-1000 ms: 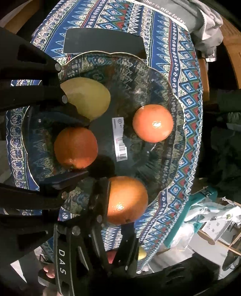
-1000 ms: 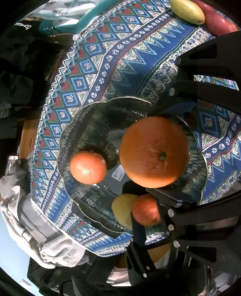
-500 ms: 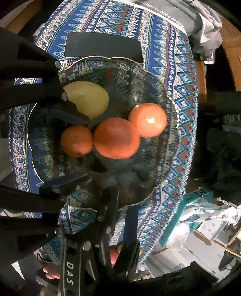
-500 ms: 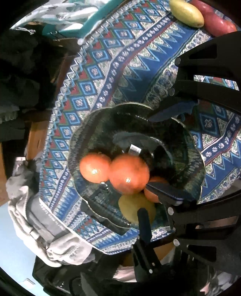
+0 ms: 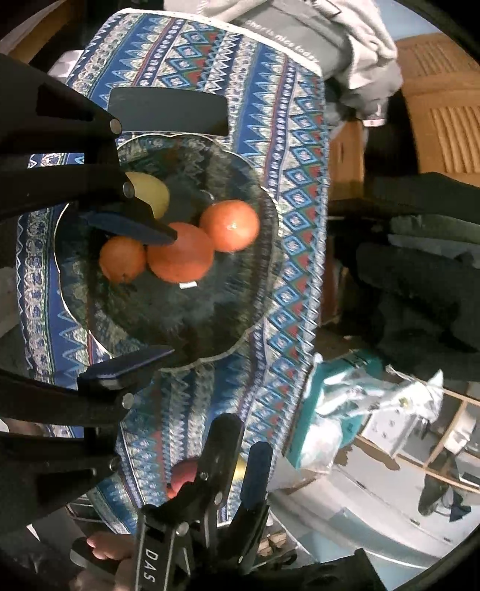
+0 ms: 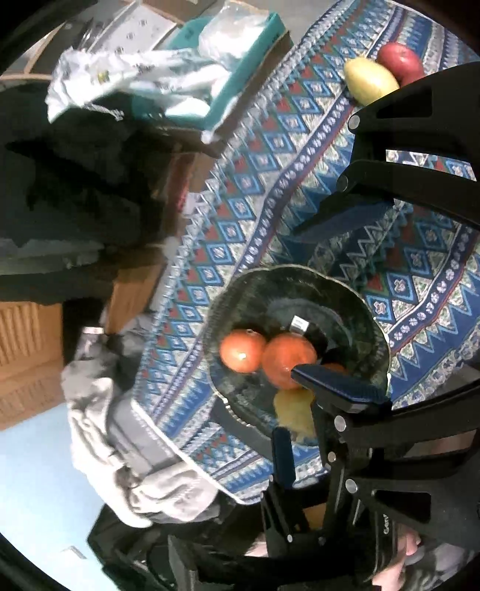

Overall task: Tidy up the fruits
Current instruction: 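Move both tools back to the remaining pear, apples and tangerine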

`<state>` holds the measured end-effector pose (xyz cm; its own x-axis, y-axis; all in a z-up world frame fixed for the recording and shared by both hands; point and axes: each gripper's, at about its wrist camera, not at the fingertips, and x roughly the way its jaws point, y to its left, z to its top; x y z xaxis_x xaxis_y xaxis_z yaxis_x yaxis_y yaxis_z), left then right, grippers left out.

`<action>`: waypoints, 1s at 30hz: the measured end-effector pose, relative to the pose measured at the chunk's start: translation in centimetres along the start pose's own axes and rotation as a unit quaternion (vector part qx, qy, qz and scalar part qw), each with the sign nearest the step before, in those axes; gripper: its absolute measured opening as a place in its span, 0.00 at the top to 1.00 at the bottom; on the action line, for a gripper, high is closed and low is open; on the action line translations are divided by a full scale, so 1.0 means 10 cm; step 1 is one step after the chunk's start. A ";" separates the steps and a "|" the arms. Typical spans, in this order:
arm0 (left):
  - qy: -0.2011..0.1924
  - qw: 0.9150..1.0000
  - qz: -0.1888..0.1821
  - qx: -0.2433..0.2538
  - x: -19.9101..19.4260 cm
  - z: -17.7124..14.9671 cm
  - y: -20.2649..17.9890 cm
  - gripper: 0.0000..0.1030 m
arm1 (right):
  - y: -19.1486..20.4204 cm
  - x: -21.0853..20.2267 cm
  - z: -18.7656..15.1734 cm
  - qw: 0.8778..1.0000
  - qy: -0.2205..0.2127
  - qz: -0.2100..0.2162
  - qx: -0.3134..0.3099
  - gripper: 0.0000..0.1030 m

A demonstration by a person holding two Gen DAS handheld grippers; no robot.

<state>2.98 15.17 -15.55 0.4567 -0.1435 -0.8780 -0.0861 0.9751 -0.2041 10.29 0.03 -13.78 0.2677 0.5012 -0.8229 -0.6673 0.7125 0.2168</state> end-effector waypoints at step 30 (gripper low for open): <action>-0.050 0.994 -0.061 0.074 -0.47 0.30 -1.07 0.37 | -0.90 -1.52 -0.31 0.991 -0.090 -0.079 0.052 0.27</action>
<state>4.39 5.90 -7.96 0.5421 -0.2515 -0.8018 0.1022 0.9668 -0.2342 10.05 -15.51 -4.89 0.4901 0.4516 -0.7456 -0.5341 0.8315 0.1525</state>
